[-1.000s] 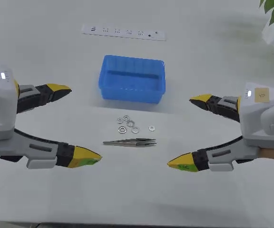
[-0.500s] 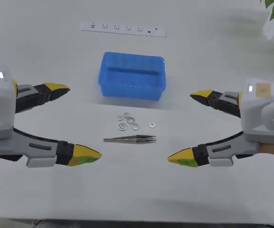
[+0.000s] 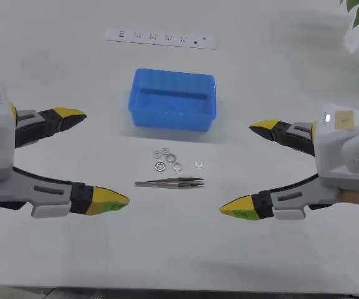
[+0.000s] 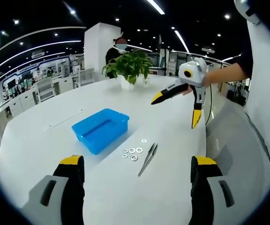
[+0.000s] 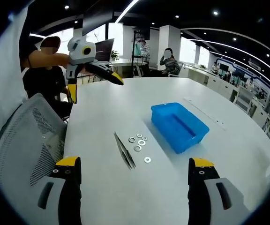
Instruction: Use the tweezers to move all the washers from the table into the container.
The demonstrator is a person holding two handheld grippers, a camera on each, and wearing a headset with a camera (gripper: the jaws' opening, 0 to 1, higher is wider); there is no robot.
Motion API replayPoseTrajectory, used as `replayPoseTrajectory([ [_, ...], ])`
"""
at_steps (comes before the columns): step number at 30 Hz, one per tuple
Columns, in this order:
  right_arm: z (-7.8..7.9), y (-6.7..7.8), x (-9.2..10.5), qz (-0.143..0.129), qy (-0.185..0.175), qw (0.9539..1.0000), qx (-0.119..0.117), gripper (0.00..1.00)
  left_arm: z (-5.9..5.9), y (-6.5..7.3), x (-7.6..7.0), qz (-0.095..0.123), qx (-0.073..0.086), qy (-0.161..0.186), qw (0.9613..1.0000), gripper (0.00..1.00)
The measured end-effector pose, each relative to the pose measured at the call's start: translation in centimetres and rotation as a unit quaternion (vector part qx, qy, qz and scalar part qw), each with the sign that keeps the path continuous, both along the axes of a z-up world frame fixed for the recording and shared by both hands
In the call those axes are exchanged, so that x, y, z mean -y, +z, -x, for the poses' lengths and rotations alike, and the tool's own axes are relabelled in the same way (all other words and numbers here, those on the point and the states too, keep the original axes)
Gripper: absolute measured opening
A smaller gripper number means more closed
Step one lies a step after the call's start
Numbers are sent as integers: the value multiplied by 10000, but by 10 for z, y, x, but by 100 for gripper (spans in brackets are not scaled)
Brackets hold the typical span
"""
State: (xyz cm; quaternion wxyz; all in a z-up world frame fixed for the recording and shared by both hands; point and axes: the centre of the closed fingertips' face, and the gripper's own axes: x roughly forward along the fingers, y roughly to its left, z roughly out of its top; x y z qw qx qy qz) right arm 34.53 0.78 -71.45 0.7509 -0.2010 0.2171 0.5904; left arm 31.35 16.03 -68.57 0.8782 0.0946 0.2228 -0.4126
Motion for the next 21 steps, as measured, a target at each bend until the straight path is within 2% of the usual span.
replayPoseTrajectory([
  [11,0,1,0,10,42,10000,-5,95,-1,1,1,-27,26,10,10000,99],
  [21,-1,-3,2,80,72,9999,-14,95,-2,-5,1,-57,-53,-18,10000,99],
])
